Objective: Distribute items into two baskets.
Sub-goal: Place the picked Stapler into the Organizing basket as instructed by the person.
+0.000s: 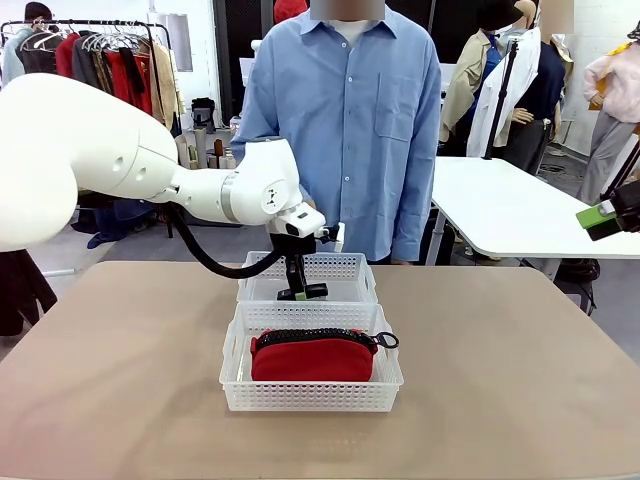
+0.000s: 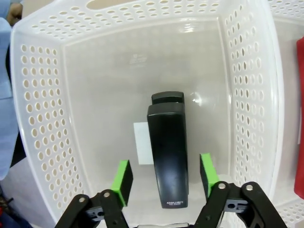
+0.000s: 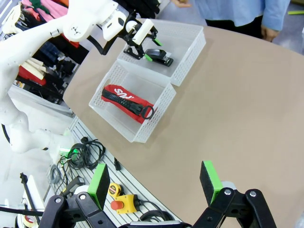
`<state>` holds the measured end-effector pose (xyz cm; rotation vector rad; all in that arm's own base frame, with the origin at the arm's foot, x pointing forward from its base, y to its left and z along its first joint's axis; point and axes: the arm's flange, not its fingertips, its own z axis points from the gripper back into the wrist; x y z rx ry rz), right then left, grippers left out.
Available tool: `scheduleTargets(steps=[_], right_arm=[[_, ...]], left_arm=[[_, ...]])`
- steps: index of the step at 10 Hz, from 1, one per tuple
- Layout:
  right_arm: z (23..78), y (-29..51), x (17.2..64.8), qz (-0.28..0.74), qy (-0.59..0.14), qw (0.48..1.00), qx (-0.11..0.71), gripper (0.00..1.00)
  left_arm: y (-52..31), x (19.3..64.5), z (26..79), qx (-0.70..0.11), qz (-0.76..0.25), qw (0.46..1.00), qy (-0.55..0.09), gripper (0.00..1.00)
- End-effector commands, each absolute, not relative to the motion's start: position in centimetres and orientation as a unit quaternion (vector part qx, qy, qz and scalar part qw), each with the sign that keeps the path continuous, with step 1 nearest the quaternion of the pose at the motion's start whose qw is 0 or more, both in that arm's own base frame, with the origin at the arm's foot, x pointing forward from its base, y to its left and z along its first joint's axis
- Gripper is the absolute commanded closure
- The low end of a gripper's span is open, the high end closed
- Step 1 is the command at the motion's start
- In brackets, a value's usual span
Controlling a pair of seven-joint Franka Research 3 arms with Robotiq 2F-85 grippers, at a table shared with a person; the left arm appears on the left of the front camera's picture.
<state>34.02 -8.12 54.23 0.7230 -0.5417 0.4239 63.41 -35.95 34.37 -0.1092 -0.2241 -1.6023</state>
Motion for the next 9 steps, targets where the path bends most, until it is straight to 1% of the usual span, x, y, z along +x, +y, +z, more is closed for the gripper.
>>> scheduleTargets(steps=[1, 5, 7, 8, 9], right_arm=[[54.4, -8.3, 34.0, 0.204, -0.258, 0.879, 0.344, 0.0], [54.4, -8.3, 34.0, 0.204, -0.258, 0.879, 0.344, 0.0], [54.4, -8.3, 34.0, 0.204, -0.258, 0.879, 0.344, 0.0], [54.4, -8.3, 34.0, 0.204, -0.258, 0.879, 0.344, 0.0], [54.4, -8.3, 34.0, 0.204, -0.258, 0.879, 0.344, 0.0]], left_arm=[[-35.1, 62.9, 36.3, -0.048, -0.717, 0.689, -0.101, 0.0], [-33.4, 61.2, 39.6, -0.04, -0.697, 0.708, -0.107, 0.0], [-32.6, 60.8, 40.3, -0.042, -0.688, 0.717, -0.104, 0.0], [-32.4, 60.9, 40.4, -0.047, -0.686, 0.721, -0.082, 0.0], [-33.6, 62.2, 40.4, -0.031, -0.699, 0.706, -0.107, 0.0]])
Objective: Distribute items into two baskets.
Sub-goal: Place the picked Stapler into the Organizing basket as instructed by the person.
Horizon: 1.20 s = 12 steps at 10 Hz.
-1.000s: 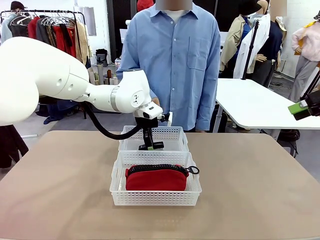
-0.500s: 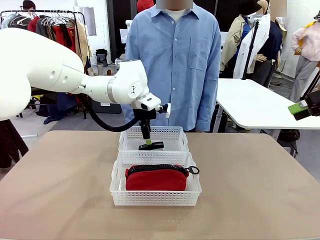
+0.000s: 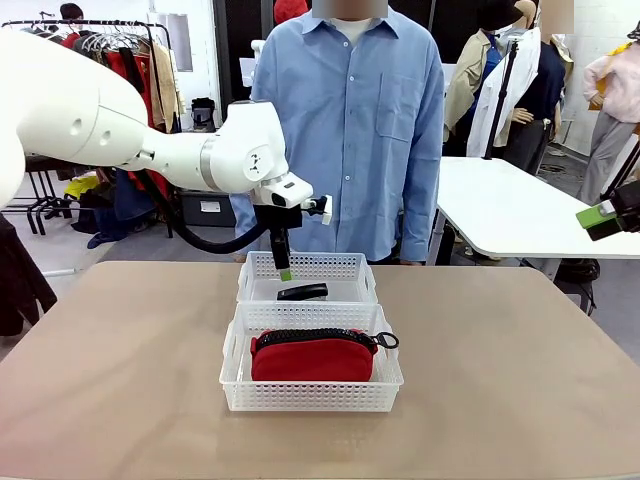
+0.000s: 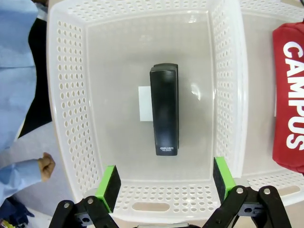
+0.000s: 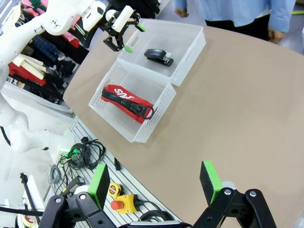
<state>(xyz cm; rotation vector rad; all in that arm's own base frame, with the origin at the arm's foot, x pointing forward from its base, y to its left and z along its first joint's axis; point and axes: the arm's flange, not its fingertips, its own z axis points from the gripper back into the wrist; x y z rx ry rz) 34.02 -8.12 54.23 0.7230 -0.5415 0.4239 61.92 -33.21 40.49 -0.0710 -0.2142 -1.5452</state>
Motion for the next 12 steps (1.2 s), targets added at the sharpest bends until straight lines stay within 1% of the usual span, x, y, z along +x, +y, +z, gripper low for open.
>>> scheduleTargets(steps=[1, 12], right_arm=[[54.38, -8.26, 34.02, 0.204, -0.258, 0.879, 0.344, 0.0], [54.38, -8.26, 34.02, 0.204, -0.258, 0.879, 0.344, 0.0]], left_arm=[[-33.62, 62.2, 40.39, -0.031, -0.699, 0.706, -0.107, 0.0], [-33.62, 62.2, 40.39, -0.031, -0.699, 0.706, -0.107, 0.0]])
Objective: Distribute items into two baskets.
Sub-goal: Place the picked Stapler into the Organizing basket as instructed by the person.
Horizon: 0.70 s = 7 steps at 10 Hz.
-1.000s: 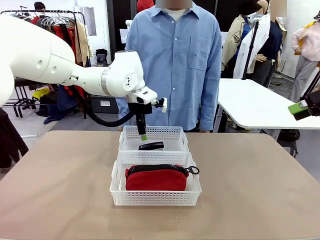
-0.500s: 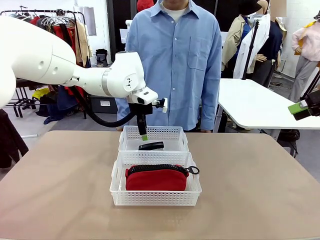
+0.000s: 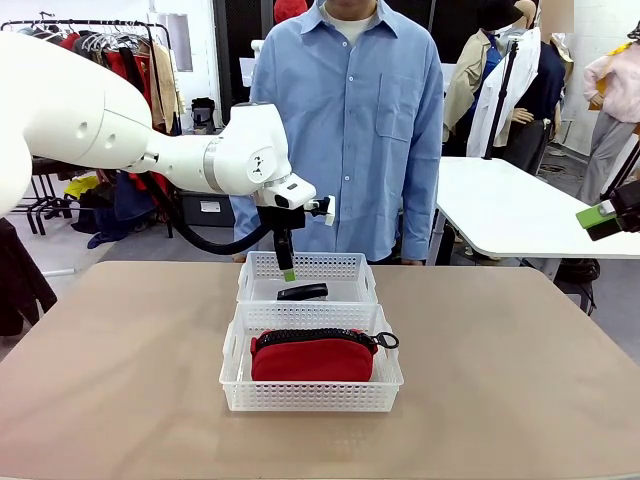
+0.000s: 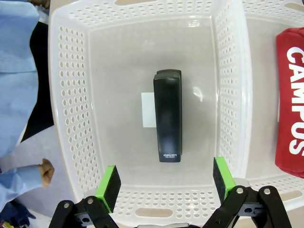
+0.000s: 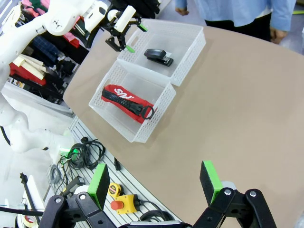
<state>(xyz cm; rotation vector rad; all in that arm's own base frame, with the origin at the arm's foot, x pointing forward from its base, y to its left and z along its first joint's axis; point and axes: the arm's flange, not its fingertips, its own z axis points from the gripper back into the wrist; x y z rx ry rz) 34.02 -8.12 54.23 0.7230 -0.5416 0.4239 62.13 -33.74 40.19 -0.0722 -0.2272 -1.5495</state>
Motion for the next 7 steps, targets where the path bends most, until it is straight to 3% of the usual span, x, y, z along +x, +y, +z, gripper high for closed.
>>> scheduleTargets(steps=[1, 7], right_arm=[[54.4, -8.3, 34.0, 0.204, -0.258, 0.879, 0.344, 0.0], [54.4, -8.3, 34.0, 0.204, -0.258, 0.879, 0.344, 0.0]], left_arm=[[-33.7, 62.1, 40.2, -0.033, -0.698, 0.708, -0.102, 0.0], [-17.2, 60.3, 53.0, -0.079, -0.531, 0.82, -0.2, 0.0]])
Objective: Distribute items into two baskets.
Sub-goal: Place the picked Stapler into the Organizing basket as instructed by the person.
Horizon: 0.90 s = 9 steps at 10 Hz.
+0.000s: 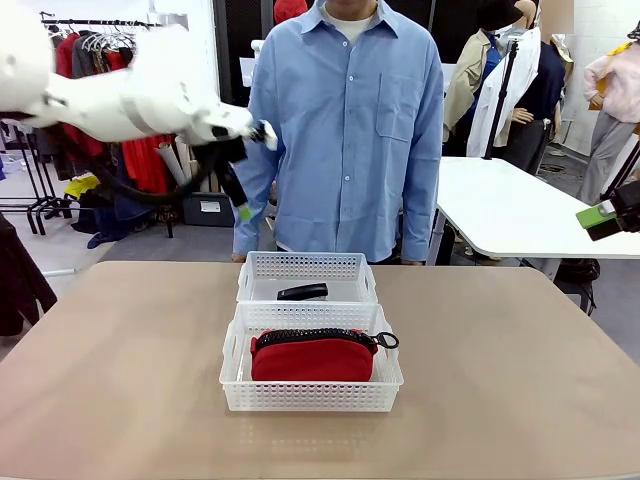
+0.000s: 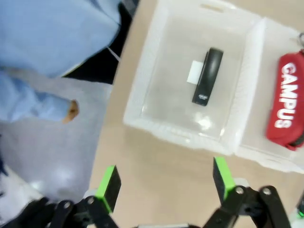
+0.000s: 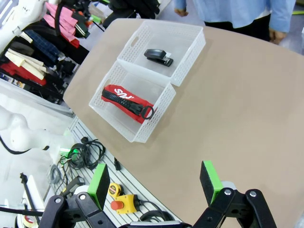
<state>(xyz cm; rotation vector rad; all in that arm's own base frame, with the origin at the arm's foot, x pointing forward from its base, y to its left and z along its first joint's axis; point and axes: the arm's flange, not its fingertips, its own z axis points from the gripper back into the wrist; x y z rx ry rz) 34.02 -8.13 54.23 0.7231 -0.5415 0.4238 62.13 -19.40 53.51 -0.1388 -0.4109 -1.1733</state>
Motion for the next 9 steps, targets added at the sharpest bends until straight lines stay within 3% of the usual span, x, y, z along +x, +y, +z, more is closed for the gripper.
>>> scheduleTargets(steps=[1, 5, 9], right_arm=[[54.4, -8.3, 34.0, 0.204, -0.258, 0.879, 0.344, 0.0], [54.4, -8.3, 34.0, 0.204, -0.258, 0.879, 0.344, 0.0], [54.4, -8.3, 34.0, 0.204, -0.258, 0.879, 0.344, 0.0]], left_arm=[[-14.2, 60.0, 54.4, -0.095, -0.509, 0.831, -0.203, 0.0], [-2.8, 54.8, 56.2, -0.171, -0.452, 0.843, -0.235, 0.0], [4.9, 48.9, 54.5, -0.25, -0.42, 0.816, -0.309, 0.0]])
